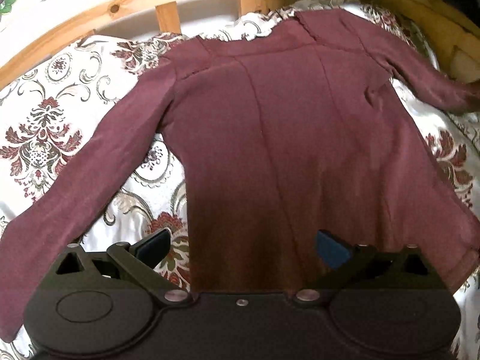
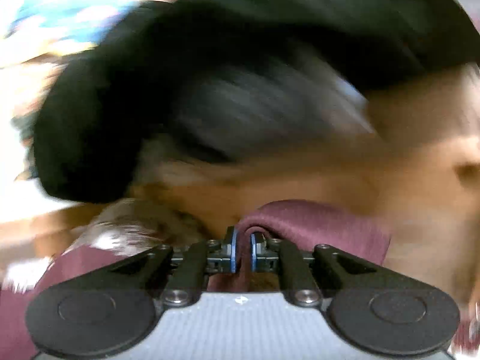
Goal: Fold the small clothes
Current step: 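Fold the gripped shirt side and sleeve inward over the back with the right tool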
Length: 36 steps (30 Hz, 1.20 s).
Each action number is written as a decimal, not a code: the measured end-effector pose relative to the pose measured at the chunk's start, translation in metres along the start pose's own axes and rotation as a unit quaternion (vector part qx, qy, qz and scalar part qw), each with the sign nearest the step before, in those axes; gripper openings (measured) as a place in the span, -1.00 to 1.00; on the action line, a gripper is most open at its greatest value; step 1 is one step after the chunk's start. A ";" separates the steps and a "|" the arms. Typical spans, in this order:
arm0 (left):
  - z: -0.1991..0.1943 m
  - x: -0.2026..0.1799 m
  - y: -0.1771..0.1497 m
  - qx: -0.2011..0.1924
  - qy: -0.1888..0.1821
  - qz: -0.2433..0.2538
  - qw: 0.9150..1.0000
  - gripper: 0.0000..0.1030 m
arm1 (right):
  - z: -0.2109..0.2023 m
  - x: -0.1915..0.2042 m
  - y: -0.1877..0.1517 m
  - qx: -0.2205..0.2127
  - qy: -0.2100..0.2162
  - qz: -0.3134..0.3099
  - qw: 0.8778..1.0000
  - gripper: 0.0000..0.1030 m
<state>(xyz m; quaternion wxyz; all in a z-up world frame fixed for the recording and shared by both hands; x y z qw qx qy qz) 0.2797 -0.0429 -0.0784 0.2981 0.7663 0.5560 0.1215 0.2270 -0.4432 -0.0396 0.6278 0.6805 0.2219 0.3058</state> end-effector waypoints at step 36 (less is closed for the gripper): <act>-0.017 0.041 0.020 -0.066 0.005 -0.080 0.995 0.99 | -0.255 0.161 -0.150 -0.152 0.435 -0.567 0.683 0.77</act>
Point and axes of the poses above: each gripper's, at about its wrist camera, not at the fingertips, and z roughly the way its jaws point, x to its left, y to its top, the point moved 9 cm from there along z, roughly the way its jaws point, and after that the axes turned 14 degrees about -y, right-handed, at the moved point
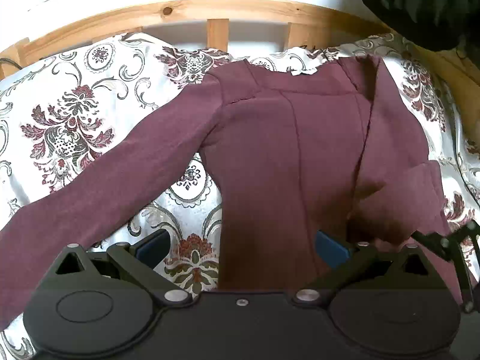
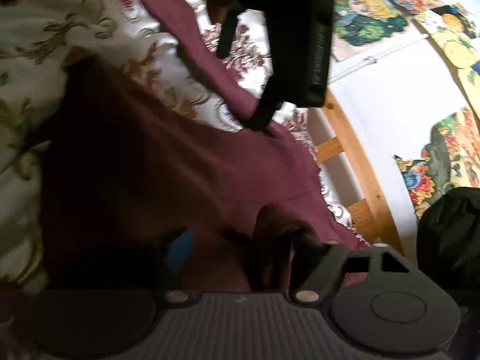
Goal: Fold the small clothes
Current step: 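Fold the gripped shirt side and sleeve inward over the back with the right tool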
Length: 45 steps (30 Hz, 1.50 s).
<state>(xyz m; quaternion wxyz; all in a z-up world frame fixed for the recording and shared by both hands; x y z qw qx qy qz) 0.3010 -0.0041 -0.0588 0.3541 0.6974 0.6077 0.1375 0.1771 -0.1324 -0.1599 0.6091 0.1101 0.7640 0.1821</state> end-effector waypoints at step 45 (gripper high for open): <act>-0.003 -0.011 -0.003 0.000 -0.009 -0.045 0.999 0.99 | -0.059 -0.087 0.003 0.033 0.374 0.420 0.826 0.60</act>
Point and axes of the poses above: each gripper's, at about its wrist camera, not at the fingertips, and z roughly the way its jaws point, x to its left, y to its top, the point moved 9 cm from there along z, roughly the way its jaws point, and after that the axes turned 14 degrees about -y, right-handed, at the moved point
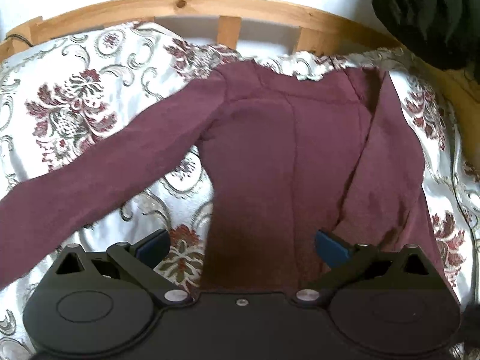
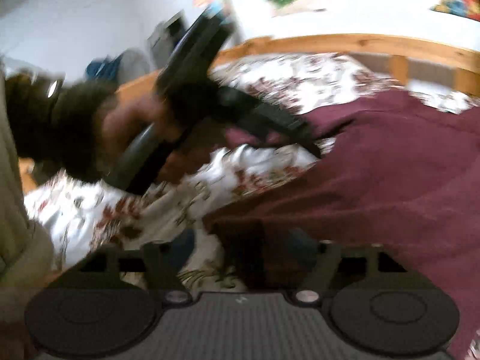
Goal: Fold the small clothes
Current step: 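Fold the gripped shirt side and sleeve inward over the back with the right tool, then grasp the other sleeve cuff with the left tool and lift it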
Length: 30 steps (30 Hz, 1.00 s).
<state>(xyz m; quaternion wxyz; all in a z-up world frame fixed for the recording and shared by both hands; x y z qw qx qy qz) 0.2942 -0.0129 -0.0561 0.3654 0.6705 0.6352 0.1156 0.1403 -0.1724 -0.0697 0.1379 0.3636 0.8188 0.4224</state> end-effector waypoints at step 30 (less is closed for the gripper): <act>0.028 -0.014 -0.079 0.118 -0.039 0.110 0.986 0.99 | 0.027 -0.254 0.016 -0.139 -0.427 0.155 0.880 0.74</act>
Point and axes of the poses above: each gripper's, at about its wrist camera, not at the fingertips, and z roughly the way its jaws point, x to its left, y to its top, the point moved 9 cm from there along z, roughly the way its jaws point, and after that the axes turned 14 degrees about -y, right-handed, at the moved point
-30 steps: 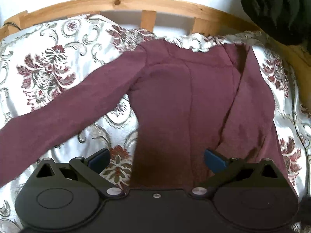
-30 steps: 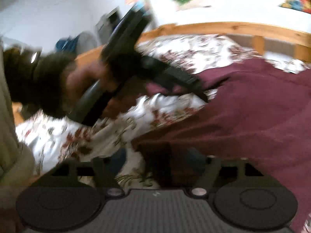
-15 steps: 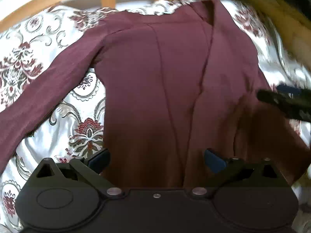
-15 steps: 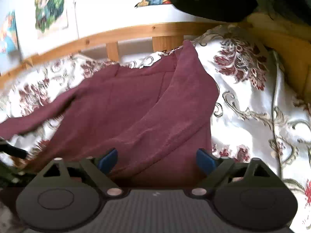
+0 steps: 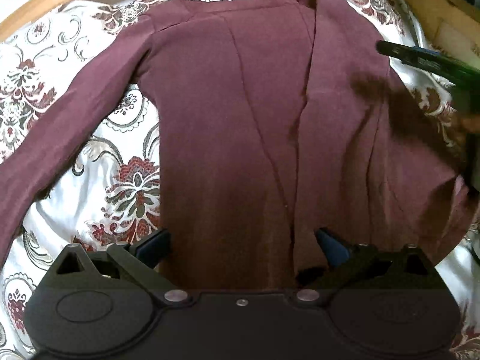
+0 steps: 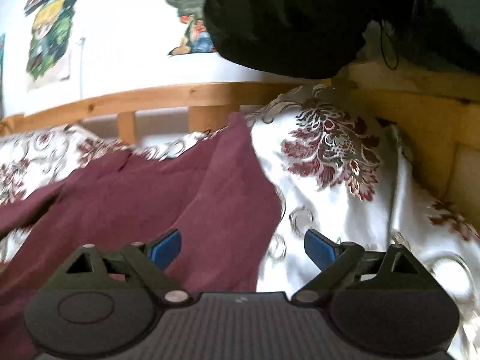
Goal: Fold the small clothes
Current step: 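Grasp the other sleeve cuff with the left tool and lift it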
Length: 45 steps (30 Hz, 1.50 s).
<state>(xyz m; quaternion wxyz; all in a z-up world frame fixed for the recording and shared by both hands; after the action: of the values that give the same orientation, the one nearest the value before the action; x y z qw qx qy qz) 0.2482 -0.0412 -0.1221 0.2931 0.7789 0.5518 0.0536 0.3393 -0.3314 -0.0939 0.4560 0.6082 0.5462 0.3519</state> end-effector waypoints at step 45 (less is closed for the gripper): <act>-0.109 0.142 -0.082 -0.143 0.248 -0.243 0.927 0.98 | -0.075 0.080 -0.059 0.098 -0.098 -0.247 0.959 0.99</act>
<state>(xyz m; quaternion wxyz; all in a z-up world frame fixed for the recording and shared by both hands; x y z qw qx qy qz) 0.1904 0.1466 -0.1088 0.2591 0.5330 0.7656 0.2502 0.2618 -0.2402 -0.1295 0.5181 0.5276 0.6639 0.1115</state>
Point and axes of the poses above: each gripper's, at about its wrist camera, not at the fingertips, and z roughly the way its jaws point, x to its left, y to its top, the point moved 9 cm from there along z, roughly the way its jaws point, and after that the axes turned 14 degrees about -y, right-handed, at the moved point
